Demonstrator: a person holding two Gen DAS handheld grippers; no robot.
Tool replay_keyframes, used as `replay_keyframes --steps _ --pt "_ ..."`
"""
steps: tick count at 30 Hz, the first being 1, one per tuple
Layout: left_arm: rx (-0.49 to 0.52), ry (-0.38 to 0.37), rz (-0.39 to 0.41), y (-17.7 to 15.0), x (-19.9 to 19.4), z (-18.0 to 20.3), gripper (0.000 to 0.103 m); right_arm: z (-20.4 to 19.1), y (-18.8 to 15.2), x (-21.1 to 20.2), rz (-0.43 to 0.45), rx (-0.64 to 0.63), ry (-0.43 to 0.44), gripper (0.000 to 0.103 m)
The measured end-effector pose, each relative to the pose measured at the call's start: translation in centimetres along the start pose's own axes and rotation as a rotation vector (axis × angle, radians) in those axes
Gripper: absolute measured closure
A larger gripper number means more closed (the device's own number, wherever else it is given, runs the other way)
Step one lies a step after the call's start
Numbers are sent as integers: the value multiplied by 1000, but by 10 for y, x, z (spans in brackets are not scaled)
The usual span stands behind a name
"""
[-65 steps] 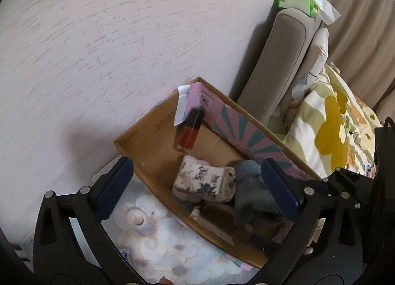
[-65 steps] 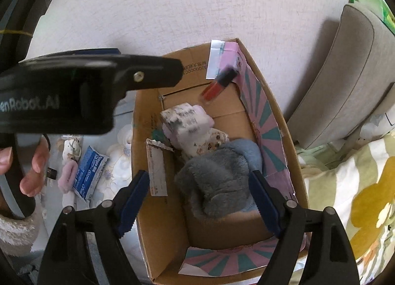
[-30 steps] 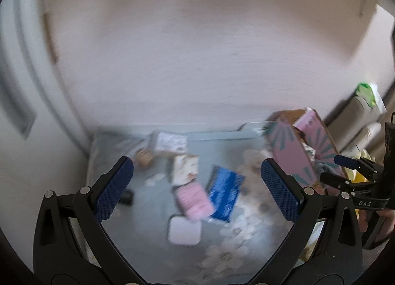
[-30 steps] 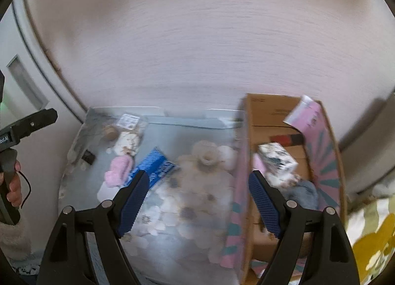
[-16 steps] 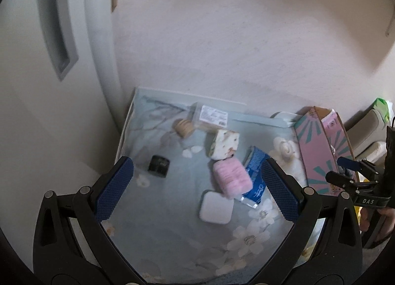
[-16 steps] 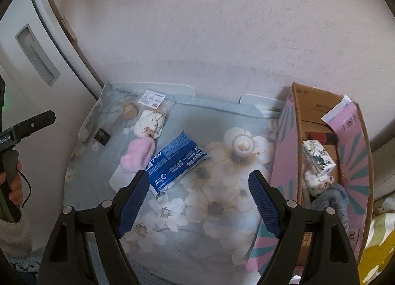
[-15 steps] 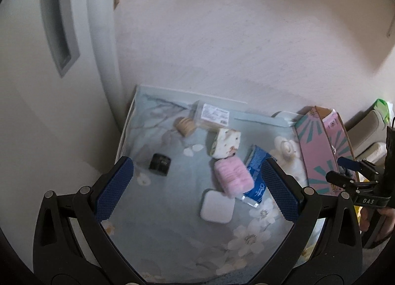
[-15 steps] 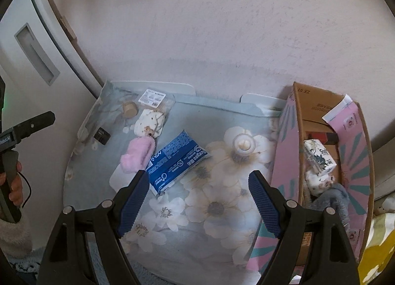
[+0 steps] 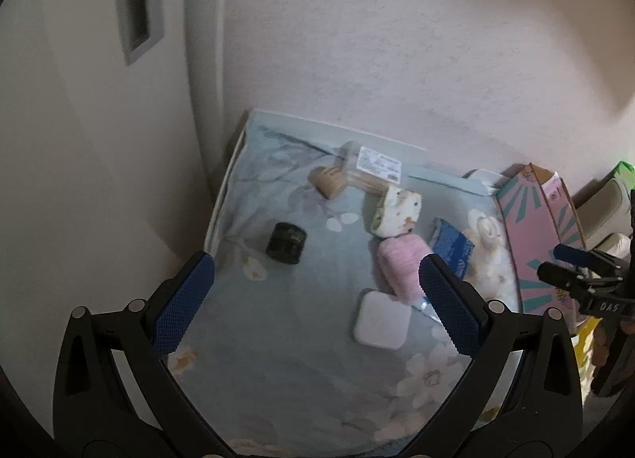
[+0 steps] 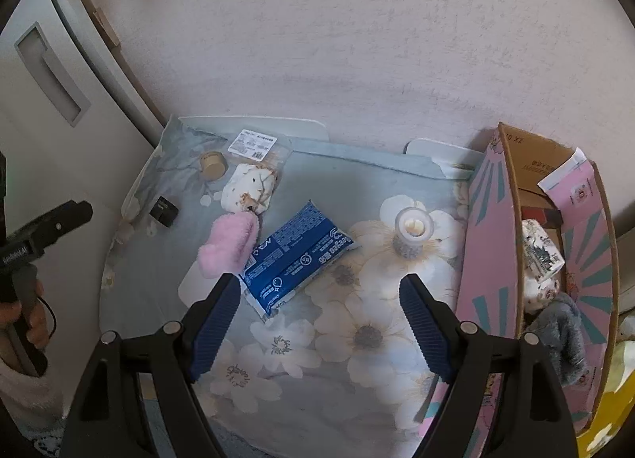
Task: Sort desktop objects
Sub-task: 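Move both tools back over the tray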
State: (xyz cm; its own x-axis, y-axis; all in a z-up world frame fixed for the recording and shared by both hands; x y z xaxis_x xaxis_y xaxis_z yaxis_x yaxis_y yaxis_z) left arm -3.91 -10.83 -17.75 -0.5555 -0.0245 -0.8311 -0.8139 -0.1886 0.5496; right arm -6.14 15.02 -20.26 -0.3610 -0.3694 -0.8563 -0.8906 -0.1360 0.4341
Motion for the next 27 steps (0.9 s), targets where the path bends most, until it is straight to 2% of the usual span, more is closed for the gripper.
replay_keyframes --steps 7,15,18,20,23,27 --pt "-7 10 3 -29 24 -2 4 3 -18 30 -34 19 11 24" --pt "80 21 16 -17 75 17 7 1 -20 75 -83 4 26 24" --pt "86 15 -3 -12 93 17 11 4 -14 88 -85 108 62 24" --pt "90 6 -11 -10 101 17 14 10 -7 98 -76 231 66 24" --pt "113 5 -22 -10 109 20 19 20 -1 112 -62 378 16 24" --pt "134 3 -26 -12 114 21 20 18 7 124 -24 444 -33 24"
Point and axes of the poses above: each gripper's, at about its wrist camera, not at the fingertips, and x roughly the way its jaws point, z to its right, y to its top, the point moved 8 cm from there along x, roughly the way its jaws point, and after that the axes turned 10 degrees about y, right-handed, at the moved point
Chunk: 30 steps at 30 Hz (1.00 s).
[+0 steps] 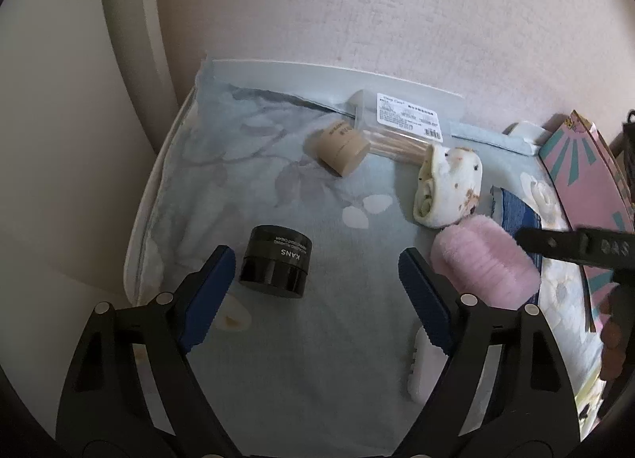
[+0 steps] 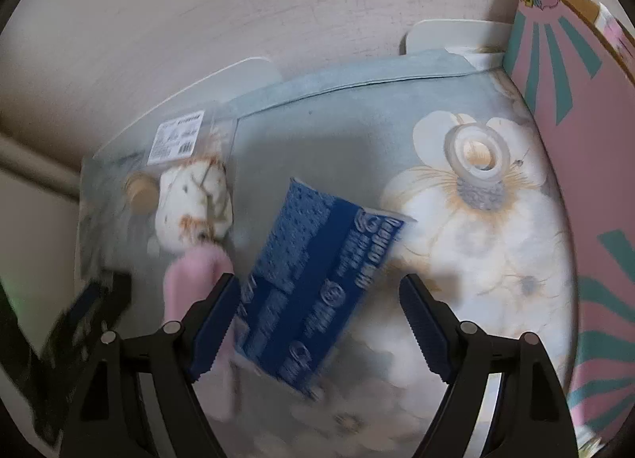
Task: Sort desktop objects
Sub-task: 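Move both tools back over the tray, then grasp the black round jar with left tool while right tool grasps blue wipes pack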
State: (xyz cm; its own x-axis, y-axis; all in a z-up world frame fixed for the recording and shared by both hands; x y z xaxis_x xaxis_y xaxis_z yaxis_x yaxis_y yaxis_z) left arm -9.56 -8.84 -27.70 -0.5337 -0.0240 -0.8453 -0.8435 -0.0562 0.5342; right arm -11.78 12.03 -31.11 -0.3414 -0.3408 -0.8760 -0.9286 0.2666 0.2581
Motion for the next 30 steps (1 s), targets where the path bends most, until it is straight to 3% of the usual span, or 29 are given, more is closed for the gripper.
replay_keyframes --steps 3,6,7,8,25,30 --pt "4 -2 -7 -1 4 -2 26 -4 -1 8 27 10 -75 30" --pt "8 -5 -24 -2 12 -4 46 -8 -3 9 59 -11 -111 37" --pt "5 -10 -36 -2 15 -6 62 -9 -4 8 66 -21 -118 39" --pt "0 -18 -49 -3 18 -7 69 -10 -4 8 72 -32 -122 40" --pt "-7 -49 -29 8 -1 -4 71 -15 4 -32 113 -146 -90 45" --pt "-12 -58 3 16 -23 -3 71 -10 7 -57 116 -190 -79 46"
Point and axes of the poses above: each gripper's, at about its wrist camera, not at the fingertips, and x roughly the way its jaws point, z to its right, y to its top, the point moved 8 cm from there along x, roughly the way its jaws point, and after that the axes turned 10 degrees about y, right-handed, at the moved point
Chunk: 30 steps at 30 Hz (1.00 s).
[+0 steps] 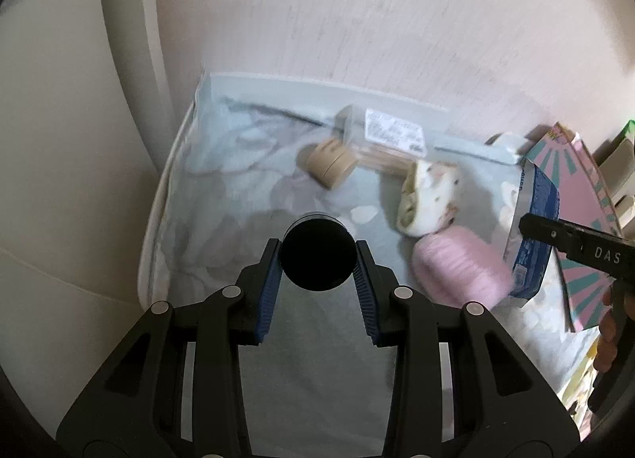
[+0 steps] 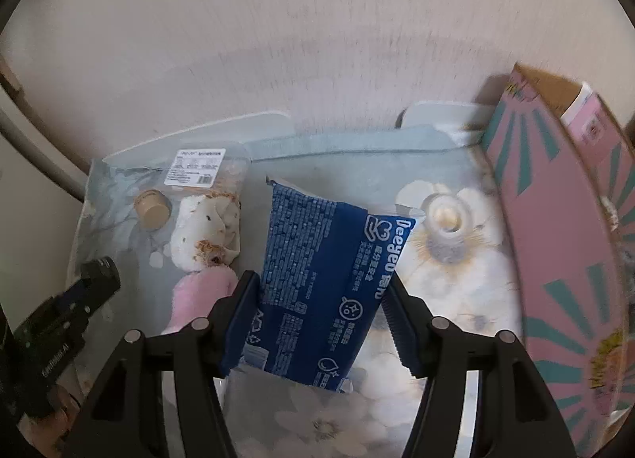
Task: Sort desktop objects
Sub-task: 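Grasp the black round jar with left tool while right tool grasps blue wipes pack, then carry jar and wipes pack into the cardboard box and open both tools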
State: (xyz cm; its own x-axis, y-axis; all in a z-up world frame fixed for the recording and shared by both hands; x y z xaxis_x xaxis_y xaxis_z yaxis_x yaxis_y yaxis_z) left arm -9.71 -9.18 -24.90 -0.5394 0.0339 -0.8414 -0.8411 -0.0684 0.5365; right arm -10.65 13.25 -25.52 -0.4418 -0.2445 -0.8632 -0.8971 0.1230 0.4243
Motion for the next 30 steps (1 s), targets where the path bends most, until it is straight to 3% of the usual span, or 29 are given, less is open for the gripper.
replay_keyframes --steps 10,18,22,30 --pt "-1 -26 57 26 -44 6 71 -7 10 -48 22 -25 83 46" --pt "46 -67 109 46 -83 36 70 12 19 -96 51 -31 110 46" --pt "87 -108 132 58 -99 58 71 25 22 -120 81 -36 123 46" --pt "202 -205 177 80 -122 132 70 79 24 -165 131 -12 69 46"
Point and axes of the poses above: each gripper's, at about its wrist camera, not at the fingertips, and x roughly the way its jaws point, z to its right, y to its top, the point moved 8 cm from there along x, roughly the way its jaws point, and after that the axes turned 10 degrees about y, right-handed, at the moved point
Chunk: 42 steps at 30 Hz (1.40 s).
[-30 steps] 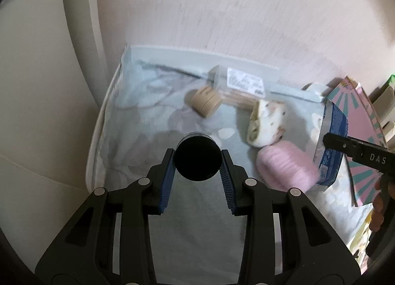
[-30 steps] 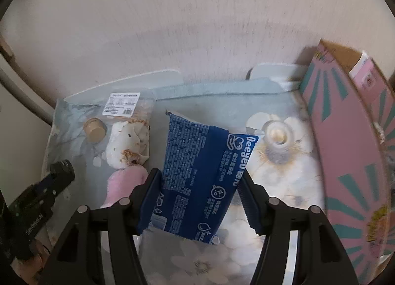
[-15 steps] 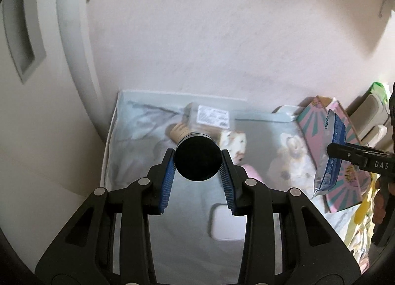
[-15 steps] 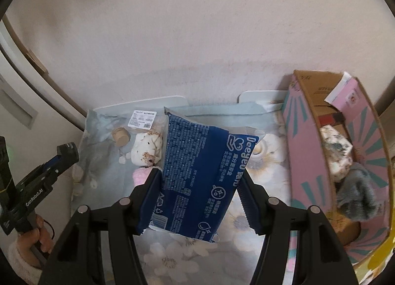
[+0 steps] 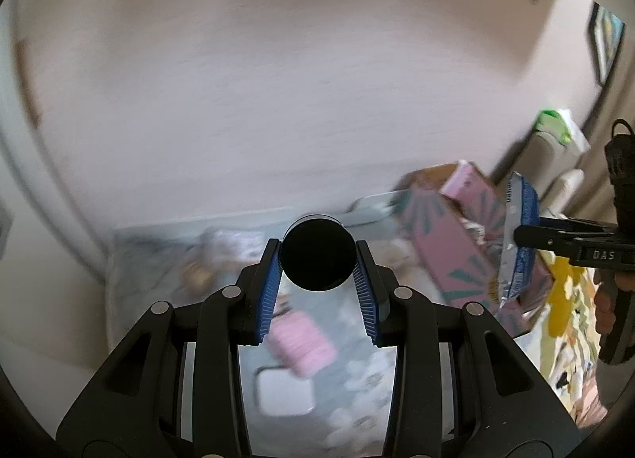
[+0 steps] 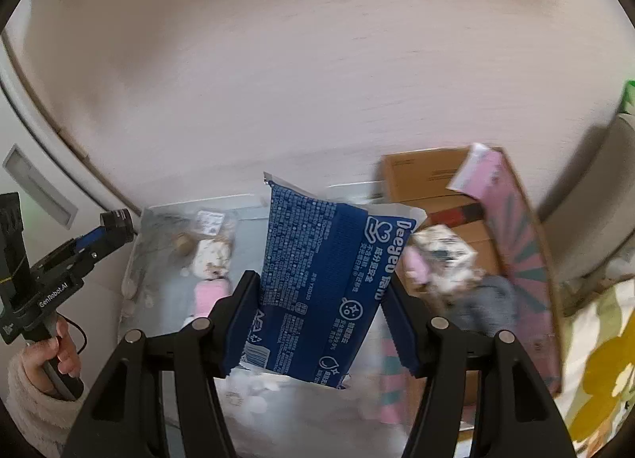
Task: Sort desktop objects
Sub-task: 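Carry jar and wipes pack into the cardboard box and open both tools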
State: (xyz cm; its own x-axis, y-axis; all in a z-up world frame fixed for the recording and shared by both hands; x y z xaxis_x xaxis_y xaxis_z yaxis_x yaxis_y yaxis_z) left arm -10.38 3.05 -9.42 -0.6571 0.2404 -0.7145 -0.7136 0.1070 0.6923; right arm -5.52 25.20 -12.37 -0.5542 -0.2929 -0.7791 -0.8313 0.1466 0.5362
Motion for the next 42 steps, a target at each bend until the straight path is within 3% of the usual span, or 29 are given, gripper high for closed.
replay_keyframes --steps 12,23,31,42 --pt "137 -192 14 45 27 141 71 85 -11 -40 -22 40 -107 46" --pt "215 -257 -49 55 95 246 71 139 -33 -23 -106 65 -120 46" --pt "280 -259 -94 48 132 292 71 152 -42 -8 -147 72 -79 46" --pt "291 -238 -119 43 149 307 71 151 -41 5 -166 58 -36 46"
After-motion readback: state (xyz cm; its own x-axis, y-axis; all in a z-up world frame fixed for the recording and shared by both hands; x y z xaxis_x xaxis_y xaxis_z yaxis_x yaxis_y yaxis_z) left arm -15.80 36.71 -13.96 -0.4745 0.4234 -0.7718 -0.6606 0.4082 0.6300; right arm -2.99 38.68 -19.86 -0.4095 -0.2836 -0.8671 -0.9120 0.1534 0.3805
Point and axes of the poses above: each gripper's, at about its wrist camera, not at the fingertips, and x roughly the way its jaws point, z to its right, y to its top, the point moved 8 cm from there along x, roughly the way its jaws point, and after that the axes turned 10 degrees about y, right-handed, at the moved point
